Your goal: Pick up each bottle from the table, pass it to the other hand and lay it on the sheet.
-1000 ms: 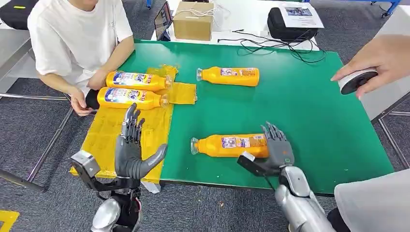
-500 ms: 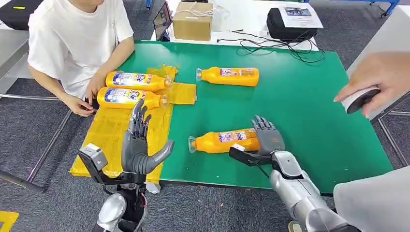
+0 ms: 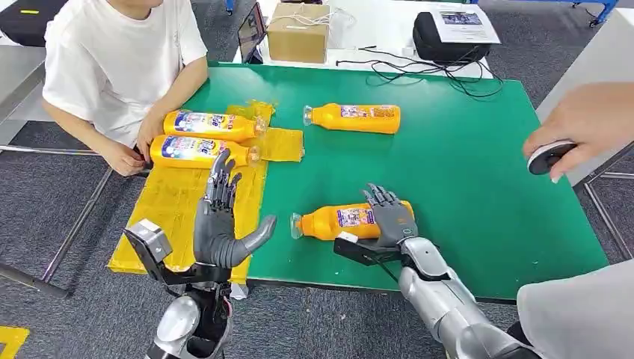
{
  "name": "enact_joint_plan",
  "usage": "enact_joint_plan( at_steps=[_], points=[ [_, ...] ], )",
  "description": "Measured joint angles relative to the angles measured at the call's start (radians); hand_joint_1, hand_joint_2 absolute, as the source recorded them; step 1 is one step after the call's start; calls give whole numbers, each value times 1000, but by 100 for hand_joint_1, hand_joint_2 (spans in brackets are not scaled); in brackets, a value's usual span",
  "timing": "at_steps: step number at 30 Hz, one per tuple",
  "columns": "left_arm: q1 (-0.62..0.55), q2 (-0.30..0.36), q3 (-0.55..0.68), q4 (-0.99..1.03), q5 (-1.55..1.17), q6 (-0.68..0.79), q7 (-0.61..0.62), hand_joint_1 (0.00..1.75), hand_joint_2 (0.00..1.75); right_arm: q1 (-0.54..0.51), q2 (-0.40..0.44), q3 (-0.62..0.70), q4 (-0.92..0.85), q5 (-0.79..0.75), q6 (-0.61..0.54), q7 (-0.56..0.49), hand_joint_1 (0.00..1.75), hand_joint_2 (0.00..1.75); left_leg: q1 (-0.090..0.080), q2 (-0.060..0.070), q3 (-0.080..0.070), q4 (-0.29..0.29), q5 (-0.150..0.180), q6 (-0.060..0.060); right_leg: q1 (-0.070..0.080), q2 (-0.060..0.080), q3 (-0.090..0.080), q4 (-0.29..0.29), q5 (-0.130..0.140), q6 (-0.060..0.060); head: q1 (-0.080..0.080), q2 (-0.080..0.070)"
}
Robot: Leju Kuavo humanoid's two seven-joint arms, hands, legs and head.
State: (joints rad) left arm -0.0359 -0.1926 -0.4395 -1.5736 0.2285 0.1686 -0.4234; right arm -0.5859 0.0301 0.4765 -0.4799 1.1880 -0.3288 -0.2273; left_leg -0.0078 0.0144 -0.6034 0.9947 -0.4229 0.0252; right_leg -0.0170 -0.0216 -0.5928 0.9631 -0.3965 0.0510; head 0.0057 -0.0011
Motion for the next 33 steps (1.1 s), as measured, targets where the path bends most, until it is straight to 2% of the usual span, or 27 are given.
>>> enact_joint_plan(
  at_steps=[2,3,4,9,10,11,12,14,17,23,33],
  points=[
    [-2,0,-1,3,0,0,0,0,175,-17,2,14,9,5,55,39,0,175,0,2,2,0,0,0,0,1,1,0,0,0,0,0],
    [-3,0,-1,5,0,0,0,0,175,-27,3,19,13,5,81,51,17,175,0,2,3,0,0,0,0,1,2,0,0,0,0,0],
    [-4,0,-1,6,0,0,0,0,175,-33,3,25,17,5,100,60,49,175,0,3,5,0,0,0,0,1,3,0,0,0,0,0],
    [-6,0,0,12,-9,0,5,0,175,-77,2,53,45,-3,250,173,52,175,0,5,10,0,-1,-1,0,2,7,-1,0,-1,0,0],
    [-6,0,0,13,-10,0,5,0,175,-84,3,57,49,-3,261,183,136,175,0,5,11,0,-1,-1,0,2,7,-1,0,-1,0,0],
    [-6,0,0,14,-10,0,6,0,175,-88,2,60,54,-3,272,190,161,175,0,4,12,0,-1,-1,0,2,7,-1,0,-1,0,0],
    [-6,0,0,14,-10,0,6,0,175,-92,2,63,58,-3,275,192,175,175,0,3,12,0,0,0,0,2,3,-1,0,-1,0,0],
    [-6,0,0,16,-10,0,6,0,175,-102,2,74,64,1,291,203,175,175,0,1,13,0,-1,0,0,1,2,-1,-1,-1,0,0],
    [-7,0,1,20,-13,0,10,0,175,-121,3,83,77,-12,363,240,175,175,0,1,14,0,1,1,0,1,12,-1,0,0,0,0],
    [-16,0,2,33,-24,-5,19,0,175,-147,-2,76,89,-86,443,251,175,175,0,0,14,0,1,1,0,-1,14,-1,0,0,0,0],
    [-26,3,2,57,-30,-11,24,0,175,-155,-21,71,94,-129,463,205,175,175,0,-1,15,0,1,1,0,-1,14,-2,0,0,0,0]
  ],
)
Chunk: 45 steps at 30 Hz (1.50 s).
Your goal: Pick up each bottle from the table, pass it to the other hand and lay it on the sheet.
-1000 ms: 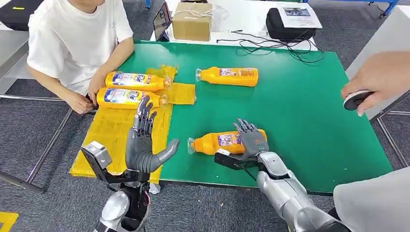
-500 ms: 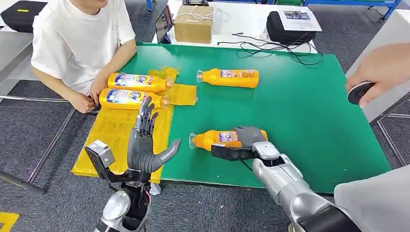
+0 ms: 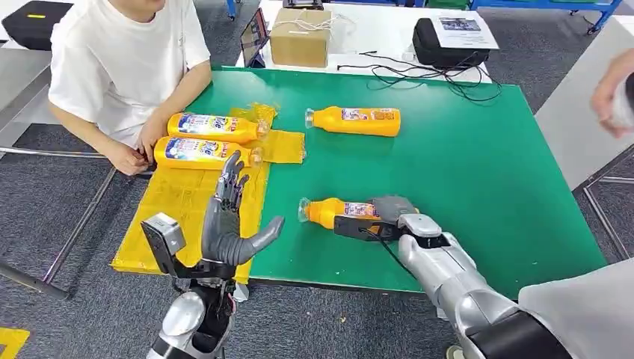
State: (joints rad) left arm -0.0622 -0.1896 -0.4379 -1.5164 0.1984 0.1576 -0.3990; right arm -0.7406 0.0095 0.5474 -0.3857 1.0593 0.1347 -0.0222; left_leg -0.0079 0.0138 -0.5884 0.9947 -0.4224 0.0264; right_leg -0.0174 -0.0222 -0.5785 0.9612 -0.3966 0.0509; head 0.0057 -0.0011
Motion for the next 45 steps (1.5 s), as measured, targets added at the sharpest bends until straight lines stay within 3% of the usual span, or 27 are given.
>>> enact_joint_plan(
  at_steps=[2,4,7,11,14,22,28,41,42,43,45],
  points=[
    [0,0,-2,0,0,-3,3,0,175,6,-2,-23,0,-70,0,-69,175,175,0,0,0,0,0,0,0,0,1,0,0,0,0,0],
    [3,1,-3,5,22,-13,24,0,175,21,-3,-76,-10,-216,-20,-212,175,175,1,0,2,0,-1,0,1,0,4,-1,0,0,2,0],
    [45,5,-3,6,46,-39,91,0,175,122,13,-160,-107,-411,-106,-373,175,175,1,5,4,-1,-5,-2,1,3,5,-1,0,0,1,0],
    [126,5,-3,45,188,-47,176,0,175,322,67,-212,-373,-642,-140,-407,175,175,2,6,2,-1,-7,-3,2,5,2,0,-2,-2,0,0],
    [191,9,5,78,326,-30,139,0,175,436,100,-211,-576,-751,-156,-401,175,175,4,5,-7,-1,-6,-3,4,4,-7,0,-3,-2,0,0],
    [239,47,-49,76,261,-77,107,0,175,502,96,-132,-754,-723,-100,-390,175,175,2,5,-12,-1,-6,-3,2,4,-11,0,-3,-2,0,0],
    [219,56,-93,60,285,-73,129,0,175,501,77,-49,-715,-629,-95,-411,175,175,2,4,-12,0,-6,-3,2,3,-11,0,-3,-2,0,0],
    [163,26,-98,56,256,10,107,0,175,477,78,86,-623,-613,-64,-437,175,175,2,5,-12,0,-6,-3,2,3,-12,0,-3,-2,0,0],
    [162,23,-97,56,244,27,96,35,175,471,78,97,-617,-613,-63,-437,175,175,2,5,-12,0,-6,-3,2,3,-12,0,-3,-2,0,0],
    [160,20,-97,56,233,41,87,164,175,465,78,110,-612,-613,-63,-437,175,175,2,5,-12,0,-6,-3,2,3,-12,0,-3,-2,0,0],
    [157,15,-97,57,229,51,84,164,175,455,79,131,-605,-618,-63,-437,175,175,2,5,-12,0,-6,-3,2,3,-12,0,-3,-2,0,0]
  ],
)
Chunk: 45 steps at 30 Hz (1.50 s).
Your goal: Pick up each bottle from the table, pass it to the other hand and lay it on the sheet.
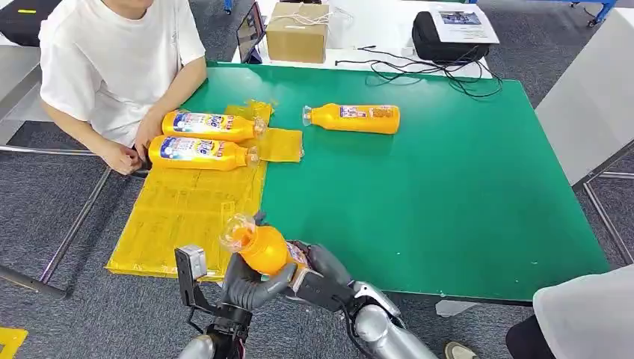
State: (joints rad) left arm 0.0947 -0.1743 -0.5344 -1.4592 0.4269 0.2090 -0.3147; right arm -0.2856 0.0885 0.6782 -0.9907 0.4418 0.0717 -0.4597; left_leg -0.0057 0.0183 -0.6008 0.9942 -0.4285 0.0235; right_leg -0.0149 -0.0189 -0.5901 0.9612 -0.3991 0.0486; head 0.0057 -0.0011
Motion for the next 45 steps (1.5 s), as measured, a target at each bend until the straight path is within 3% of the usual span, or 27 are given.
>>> enact_joint_plan(
  at_steps=[1,2,8,10,11,12,28,30,34,37,45],
  points=[
    [-2,-2,0,2,-3,0,0,164,175,-3,1,6,2,-6,0,-2,175,175,0,0,0,0,0,0,0,0,0,0,0,0,0,0],
    [-4,-3,0,4,-7,0,0,175,175,-5,3,10,3,-16,0,-3,175,175,0,0,0,0,0,0,0,0,0,0,0,0,0,0],
    [-14,-6,-1,13,-11,6,-3,175,175,-13,2,24,3,-49,0,-4,175,175,0,0,0,0,0,0,0,0,0,0,0,0,0,0],
    [-18,-8,0,18,-9,11,-4,175,175,-13,2,27,2,-71,0,-3,77,175,0,0,0,0,0,0,0,0,0,0,0,0,0,0],
    [-20,-8,0,20,-2,11,-4,175,175,-12,2,27,-3,-76,-2,-1,2,175,0,0,0,0,0,0,0,0,0,0,0,0,0,0],
    [-22,-9,2,21,10,11,-4,175,175,-12,2,27,-7,-79,-10,3,0,0,0,0,0,0,0,0,0,0,0,0,0,0,0,0],
    [-33,-18,73,-1,111,-1,-33,175,175,30,56,15,-151,-130,-163,-64,0,0,0,0,-1,0,0,0,0,0,-1,0,0,0,0,0],
    [-36,-18,79,-3,43,35,-63,175,175,35,60,5,-166,-139,-182,-76,0,0,0,0,-1,0,0,0,0,-1,-1,0,0,0,0,0],
    [-78,-3,85,10,-375,257,-151,175,175,65,63,-36,-208,-151,-242,-112,0,0,0,-1,-1,0,0,0,0,-1,-1,0,0,0,0,0],
    [-105,6,90,30,-621,345,-161,175,175,89,68,-76,-240,-161,-255,-126,0,0,0,-1,-1,0,1,0,0,-1,-1,0,0,0,0,0],
    [-136,14,100,63,-751,385,-135,175,175,117,77,-127,-280,-176,-275,-138,0,0,0,-1,-1,0,1,0,0,-1,-1,0,0,0,0,0]
  ],
)
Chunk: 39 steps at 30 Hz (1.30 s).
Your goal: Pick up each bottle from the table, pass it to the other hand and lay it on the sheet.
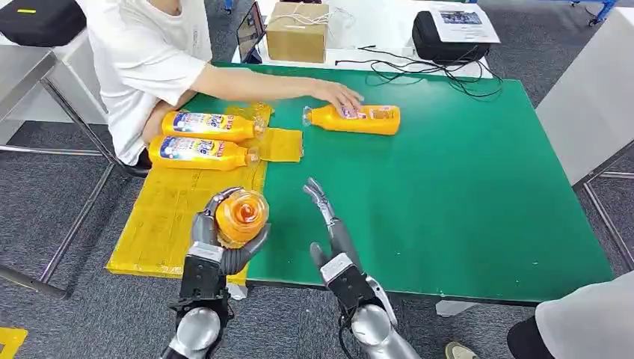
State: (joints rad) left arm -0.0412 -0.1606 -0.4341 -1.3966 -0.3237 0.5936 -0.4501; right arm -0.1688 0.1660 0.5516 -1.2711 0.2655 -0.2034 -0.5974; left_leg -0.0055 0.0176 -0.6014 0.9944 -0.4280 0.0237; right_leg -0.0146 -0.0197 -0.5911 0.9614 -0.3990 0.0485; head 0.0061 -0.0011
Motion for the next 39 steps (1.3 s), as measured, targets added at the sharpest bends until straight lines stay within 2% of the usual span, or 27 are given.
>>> enact_joint_plan(
  at_steps=[4,6,11,17,22,24,26,27,35,36,37,38,39],
  points=[
    [-78,8,27,70,-255,32,105,175,175,18,16,-48,-61,-36,-38,-16,0,0,0,0,0,0,1,0,0,0,0,0,0,0,0,0],
    [-125,13,51,117,-290,8,146,175,175,24,22,-68,-98,-46,-40,-16,0,0,0,1,0,0,1,1,0,0,0,0,1,0,0,0],
    [-178,20,75,180,-320,-6,160,175,175,36,27,-95,-142,-52,-40,-16,0,0,0,1,1,0,1,1,0,0,1,0,1,0,0,0],
    [-312,41,80,364,-560,-89,293,175,175,42,33,-108,-182,-67,-15,-14,0,0,0,1,0,0,1,1,0,0,1,0,1,0,0,0],
    [-323,42,81,376,-571,-93,296,175,175,43,34,-109,-182,-68,-14,-14,0,0,0,1,0,0,1,1,0,0,1,0,1,0,0,0],
    [-349,46,82,423,-608,-107,312,175,175,45,37,-109,-185,-68,-9,-14,0,0,0,1,1,0,1,1,0,0,0,0,1,0,0,0],
    [-449,76,101,593,-683,-181,387,175,175,65,42,-110,-197,-75,7,-13,0,0,0,1,0,0,2,0,0,1,0,1,1,0,0,0],
    [-463,82,105,624,-683,-193,391,175,175,70,42,-110,-199,-77,11,-13,0,0,0,1,0,0,2,0,0,1,0,1,1,0,0,0],
    [-497,122,132,742,-683,-293,370,175,175,109,53,-124,-202,-120,14,-16,0,0,0,1,0,0,2,0,0,1,0,1,1,0,0,0],
    [-494,125,133,748,-691,-300,368,84,175,118,56,-127,-202,-129,10,-20,0,0,0,1,0,0,2,0,0,0,0,1,1,0,0,0],
    [-493,130,132,754,-708,-306,369,30,175,124,59,-132,-201,-140,4,-25,0,0,0,1,0,0,2,0,0,0,0,1,1,0,0,0],
    [-492,135,131,761,-721,-312,372,3,175,128,61,-135,-200,-149,3,-29,0,0,0,1,0,0,2,0,0,0,0,1,1,0,0,0],
    [-491,145,129,773,-737,-324,379,0,175,134,66,-143,-199,-161,2,-33,0,0,0,1,0,0,1,0,0,1,0,1,1,0,0,0]
  ],
)
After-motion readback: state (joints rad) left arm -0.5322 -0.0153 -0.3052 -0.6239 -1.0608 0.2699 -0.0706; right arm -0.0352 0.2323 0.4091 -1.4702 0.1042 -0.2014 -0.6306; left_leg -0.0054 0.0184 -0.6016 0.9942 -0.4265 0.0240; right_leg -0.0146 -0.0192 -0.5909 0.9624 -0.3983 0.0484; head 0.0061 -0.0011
